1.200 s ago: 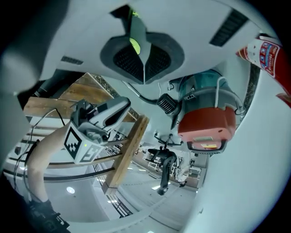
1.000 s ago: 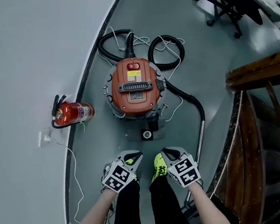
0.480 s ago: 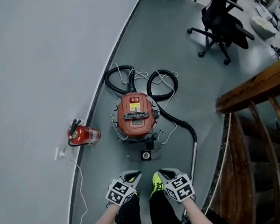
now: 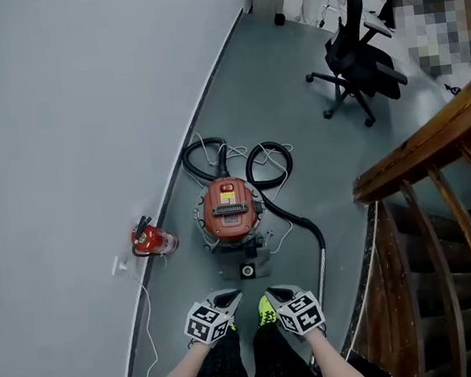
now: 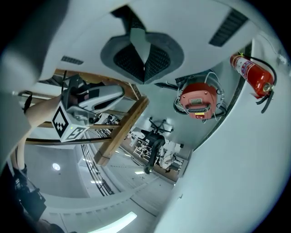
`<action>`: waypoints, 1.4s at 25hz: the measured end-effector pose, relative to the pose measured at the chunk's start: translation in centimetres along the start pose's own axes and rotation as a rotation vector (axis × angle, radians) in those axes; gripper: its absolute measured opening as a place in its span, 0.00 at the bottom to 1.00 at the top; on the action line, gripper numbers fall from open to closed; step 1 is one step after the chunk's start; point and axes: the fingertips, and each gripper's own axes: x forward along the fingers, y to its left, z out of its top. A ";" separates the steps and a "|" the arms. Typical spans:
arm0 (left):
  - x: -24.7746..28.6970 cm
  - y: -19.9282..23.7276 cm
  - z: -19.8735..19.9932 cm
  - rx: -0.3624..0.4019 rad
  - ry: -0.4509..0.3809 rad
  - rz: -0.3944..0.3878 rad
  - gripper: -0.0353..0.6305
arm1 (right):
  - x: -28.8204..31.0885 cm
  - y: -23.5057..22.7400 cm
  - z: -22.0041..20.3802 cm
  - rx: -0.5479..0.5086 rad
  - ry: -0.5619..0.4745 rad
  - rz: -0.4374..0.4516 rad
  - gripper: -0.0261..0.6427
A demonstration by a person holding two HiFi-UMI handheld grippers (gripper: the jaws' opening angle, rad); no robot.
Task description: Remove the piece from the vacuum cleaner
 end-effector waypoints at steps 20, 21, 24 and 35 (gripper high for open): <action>-7.7 -7.0 7.9 0.067 -0.120 -0.087 0.07 | -8.1 7.0 4.2 -0.001 -0.130 0.011 0.07; -8.2 -7.4 7.9 0.076 -0.119 -0.100 0.07 | -8.3 7.4 4.2 0.004 -0.138 0.005 0.07; -9.5 -8.5 7.5 0.106 -0.106 -0.132 0.07 | -9.1 8.4 4.1 0.026 -0.161 -0.009 0.07; -12.9 -10.3 7.7 0.093 -0.181 -0.082 0.07 | -11.6 10.7 2.3 0.017 -0.201 0.030 0.07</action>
